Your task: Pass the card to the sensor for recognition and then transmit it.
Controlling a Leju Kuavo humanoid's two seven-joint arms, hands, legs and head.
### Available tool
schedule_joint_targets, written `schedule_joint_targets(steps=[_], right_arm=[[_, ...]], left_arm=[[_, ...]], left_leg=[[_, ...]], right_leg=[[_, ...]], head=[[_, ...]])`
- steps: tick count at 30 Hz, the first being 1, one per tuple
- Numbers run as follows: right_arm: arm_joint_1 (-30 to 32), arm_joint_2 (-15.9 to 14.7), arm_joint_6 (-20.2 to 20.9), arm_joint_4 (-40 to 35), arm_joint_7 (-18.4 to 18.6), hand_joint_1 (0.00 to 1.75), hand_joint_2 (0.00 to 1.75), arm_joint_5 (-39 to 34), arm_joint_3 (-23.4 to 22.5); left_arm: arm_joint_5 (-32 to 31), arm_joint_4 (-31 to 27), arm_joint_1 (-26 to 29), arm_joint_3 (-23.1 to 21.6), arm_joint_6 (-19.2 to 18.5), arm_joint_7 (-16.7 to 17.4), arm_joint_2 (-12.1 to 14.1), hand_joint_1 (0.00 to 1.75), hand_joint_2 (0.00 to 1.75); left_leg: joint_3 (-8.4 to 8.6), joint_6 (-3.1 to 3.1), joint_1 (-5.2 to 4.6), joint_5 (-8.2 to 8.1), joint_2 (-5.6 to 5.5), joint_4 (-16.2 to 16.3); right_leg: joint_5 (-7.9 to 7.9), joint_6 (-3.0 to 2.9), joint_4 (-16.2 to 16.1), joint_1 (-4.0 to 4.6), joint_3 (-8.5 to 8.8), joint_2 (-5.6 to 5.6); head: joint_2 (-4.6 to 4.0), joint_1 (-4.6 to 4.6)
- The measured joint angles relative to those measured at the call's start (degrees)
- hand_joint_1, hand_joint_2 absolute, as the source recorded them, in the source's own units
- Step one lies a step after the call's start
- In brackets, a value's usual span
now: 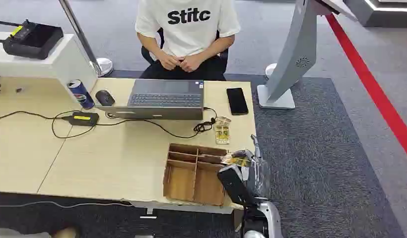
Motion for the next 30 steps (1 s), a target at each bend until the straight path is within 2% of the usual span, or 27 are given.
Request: schedule_joint_targets(steps=[16, 30], right_arm=[[3.24, -3.15, -0.04, 0.17, 2.88, 1.75, 1.75, 3.06, -1.62], [3.95, -4.24, -0.04, 0.17, 2.97, 1.75, 1.75, 3.28, -1.75]], left_arm=[[0.7, 0.07, 0.69, 0.0, 0.0, -0.46, 0.35, 0.0, 1.75], [0.85, 0.07, 0.7, 0.0, 0.0, -0.5, 0.55, 0.0, 1.75]], left_leg=[[0.0, 0.0, 0.0, 0.0, 0.0, 0.0], [0.0, 0.0, 0.0, 0.0, 0.01, 0.0]], right_leg=[[0.0, 0.0, 0.0, 0.0, 0.0, 0.01], [0.0, 0.0, 0.0, 0.0, 0.0, 0.01]], head=[[0.0, 0.0], [0.0, 0.0]])
